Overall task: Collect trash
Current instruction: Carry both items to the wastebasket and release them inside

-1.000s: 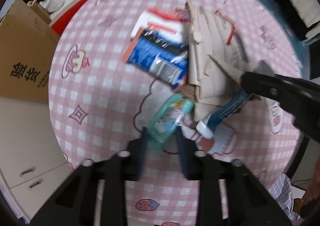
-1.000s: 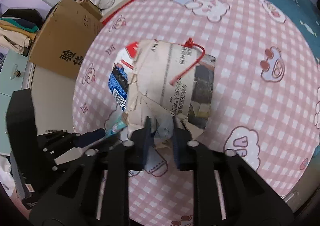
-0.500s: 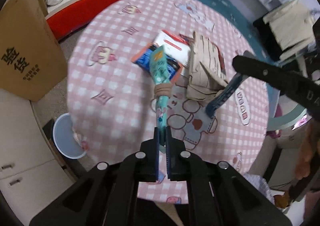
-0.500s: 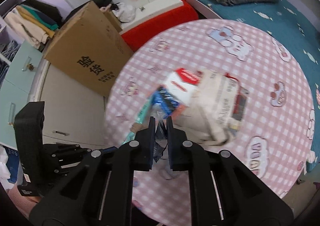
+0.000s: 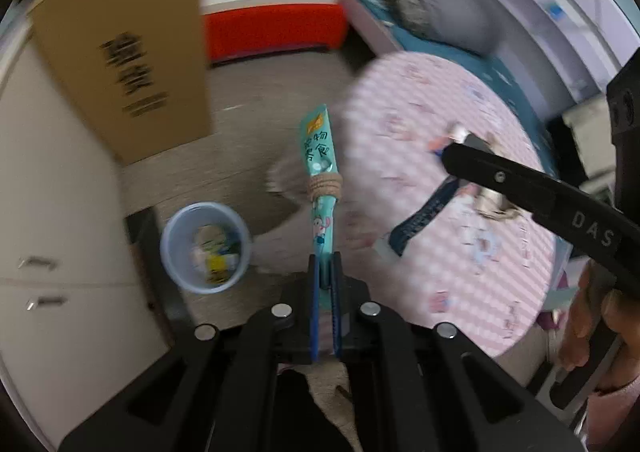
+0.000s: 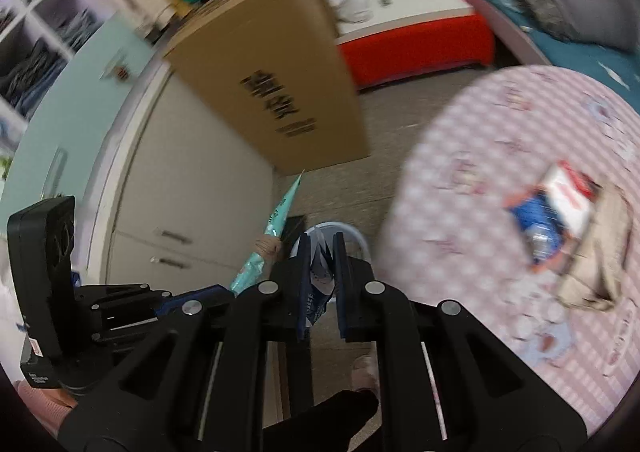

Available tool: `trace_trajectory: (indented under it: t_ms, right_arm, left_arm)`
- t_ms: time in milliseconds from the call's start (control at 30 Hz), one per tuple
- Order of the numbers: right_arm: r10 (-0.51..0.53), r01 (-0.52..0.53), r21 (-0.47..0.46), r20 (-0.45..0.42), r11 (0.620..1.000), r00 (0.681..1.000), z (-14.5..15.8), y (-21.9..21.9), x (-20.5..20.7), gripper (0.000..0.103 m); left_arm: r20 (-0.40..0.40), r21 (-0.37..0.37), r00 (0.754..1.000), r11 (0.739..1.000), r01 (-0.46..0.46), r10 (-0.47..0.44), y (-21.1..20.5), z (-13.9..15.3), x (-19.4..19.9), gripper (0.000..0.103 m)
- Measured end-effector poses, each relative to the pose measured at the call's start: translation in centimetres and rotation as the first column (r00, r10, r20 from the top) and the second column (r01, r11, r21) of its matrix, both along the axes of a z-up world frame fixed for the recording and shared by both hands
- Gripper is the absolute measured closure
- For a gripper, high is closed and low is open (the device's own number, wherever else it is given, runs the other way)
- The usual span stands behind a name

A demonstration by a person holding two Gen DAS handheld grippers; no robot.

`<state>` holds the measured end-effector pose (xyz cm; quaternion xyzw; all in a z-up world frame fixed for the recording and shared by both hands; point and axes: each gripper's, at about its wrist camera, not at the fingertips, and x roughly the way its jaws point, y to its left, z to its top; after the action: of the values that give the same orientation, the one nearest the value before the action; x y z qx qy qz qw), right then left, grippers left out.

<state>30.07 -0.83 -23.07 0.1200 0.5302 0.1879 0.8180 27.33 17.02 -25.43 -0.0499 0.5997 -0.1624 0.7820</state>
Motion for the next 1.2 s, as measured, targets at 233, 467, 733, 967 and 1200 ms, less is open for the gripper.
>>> trace_trajectory:
  t_ms: [233,467,733,967,1200]
  right_arm:
    - [0.175,-0.175,-0.014,0.003,0.984,0.985,-0.5,10.1,1.3,0.092]
    - [0.240,-0.240,-0.063,-0.009,0.969,0.971,-1.5,15.2,1.7,0.066]
    - [0.227,-0.227,-0.078,-0.018,0.971,0.974,-1.8,15.3,1.8,0.050]
    - [0.186,-0.188,-0.081,-0.036,0.979,0.982,-2.0,13.9,2.0,0.049]
    - [0.140,-0.143,-0.073,-0.038,0.987,0.989,-1.8,12.1,2.2,0.045]
  left_arm:
    - [-0.013,0.037,0.981,0.981,-0.192,0.192,9.3,-0.5,-0.9,0.098]
    - [-0.037,0.080,0.952,0.950,-0.302,0.305,14.4,-1.1,-1.6,0.098]
    - [-0.080,0.100,0.939,0.939,-0.328,0.336,15.8,-2.0,-1.3,0.098]
    - [-0.095,0.111,0.946,0.948,-0.299,0.309,14.6,-2.5,-0.3,0.098]
    - [-0.099,0.119,0.958,0.959,-0.259,0.271,13.3,-2.8,1.0,0.098]
